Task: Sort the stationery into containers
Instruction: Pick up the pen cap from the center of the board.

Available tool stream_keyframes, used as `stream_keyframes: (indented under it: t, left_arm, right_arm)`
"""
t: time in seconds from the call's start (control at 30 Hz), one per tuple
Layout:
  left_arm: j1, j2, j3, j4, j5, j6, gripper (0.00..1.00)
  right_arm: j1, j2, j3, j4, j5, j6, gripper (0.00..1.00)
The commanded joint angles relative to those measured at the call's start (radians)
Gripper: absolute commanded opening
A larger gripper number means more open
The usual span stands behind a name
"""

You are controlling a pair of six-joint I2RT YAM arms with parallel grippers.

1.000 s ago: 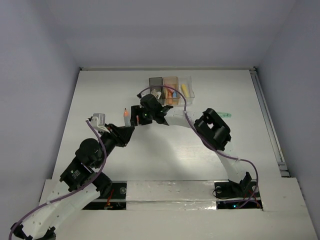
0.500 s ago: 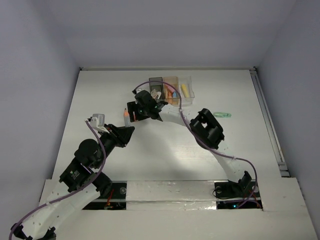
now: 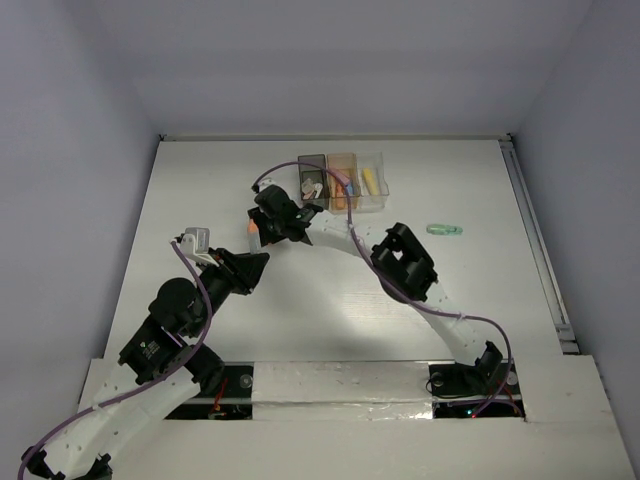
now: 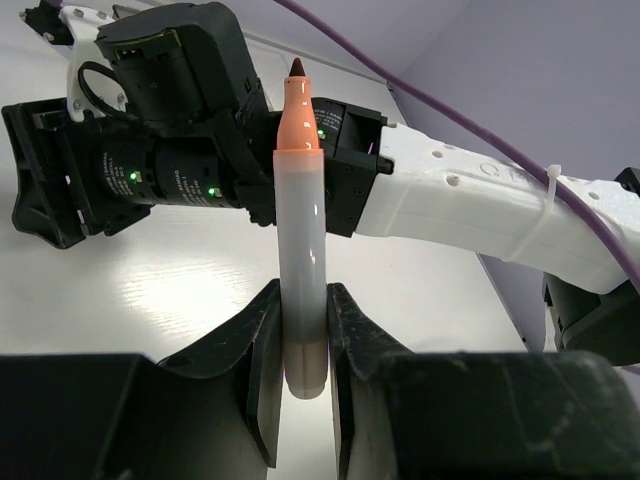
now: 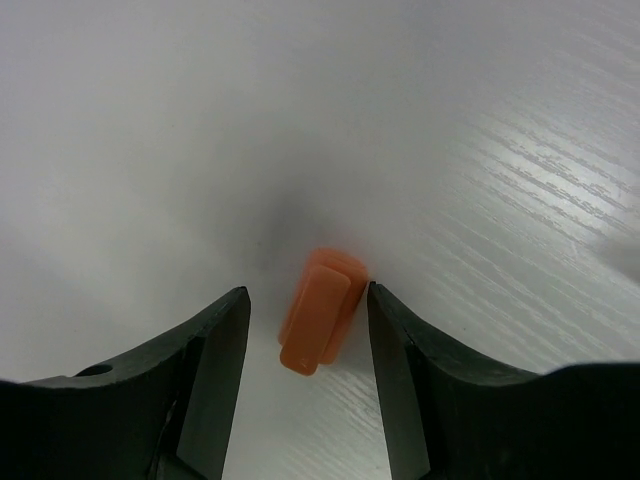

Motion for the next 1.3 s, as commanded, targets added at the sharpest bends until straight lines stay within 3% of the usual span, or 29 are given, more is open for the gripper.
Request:
stream_keyframes:
  t: [0.0, 0.43, 0.47, 0.63, 0.77, 0.9, 1.0, 1.13, 1.27]
  left_arm:
    - [0.005, -0.016, 0.027, 0.041, 0.005, 0.021, 0.0]
    - [0.005, -0.011, 0.035, 0.027, 0.0, 0.018, 0.0]
    - [0.005, -0.011, 0.035, 0.027, -0.001, 0.018, 0.0]
    - [0.005, -0.013, 0.032, 0.021, -0.003, 0.016, 0.0]
    - [0.005, -0.008, 0.012, 0.032, 0.006, 0.007, 0.0]
    - [0.005, 0.0, -0.022, 0.069, 0.031, -0.014, 0.0]
    - [0.005, 0.016, -0.069, 0.121, 0.051, -0.036, 0.0]
    - [0.005, 0.062, -0.143, 0.211, 0.072, -0.066, 0.0]
    - [0.005, 0.124, -0.217, 0.305, 0.091, -0.083, 0.0]
  right_arm:
    - [0.01, 0.062, 0.036, -0.117, 0.079, -0.058, 0.56]
    - [0.029, 0.145, 0.121, -0.17, 0.165, -0.105, 0.43]
    - [0.029, 0.147, 0.124, -0.175, 0.166, -0.106, 0.36]
    - [0.029, 0.118, 0.08, -0.155, 0.2, -0.109, 0.22]
    - [0.029, -0.012, -0.098, -0.022, 0.211, -0.077, 0.1]
    - [0.017, -0.291, -0.386, 0.281, 0.102, -0.037, 0.06]
    - [-0.006, -0.428, -0.566, 0.41, 0.033, 0.017, 0.05]
    - [-0.025, -0.633, -0.686, 0.416, 0.059, 0.03, 0.05]
    - [-0.048, -0.739, -0.761, 0.383, 0.097, 0.062, 0.05]
